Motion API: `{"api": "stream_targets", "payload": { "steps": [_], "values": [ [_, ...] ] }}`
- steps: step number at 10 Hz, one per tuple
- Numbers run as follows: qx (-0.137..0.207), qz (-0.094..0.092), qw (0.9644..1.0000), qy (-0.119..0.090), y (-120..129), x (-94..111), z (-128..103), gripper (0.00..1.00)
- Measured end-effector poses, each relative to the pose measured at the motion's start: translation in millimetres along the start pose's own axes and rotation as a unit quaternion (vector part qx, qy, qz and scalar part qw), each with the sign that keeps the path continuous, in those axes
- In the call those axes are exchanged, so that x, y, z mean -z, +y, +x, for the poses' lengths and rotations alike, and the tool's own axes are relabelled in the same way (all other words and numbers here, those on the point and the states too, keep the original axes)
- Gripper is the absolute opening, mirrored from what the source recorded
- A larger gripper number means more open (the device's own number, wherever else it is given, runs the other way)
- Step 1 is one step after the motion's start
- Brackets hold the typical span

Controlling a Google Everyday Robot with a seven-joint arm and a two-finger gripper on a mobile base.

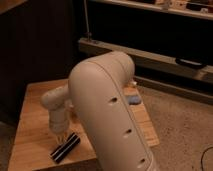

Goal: Push the eraser across the table

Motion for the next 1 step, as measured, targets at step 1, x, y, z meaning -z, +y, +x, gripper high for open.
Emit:
{"api": "stream_targets", "payload": {
  "steps": [1],
  "values": [
    [-0.009, 0.001, 1.0000, 0.003, 7.0, 3.3, -2.1, 0.04]
  ]
}}
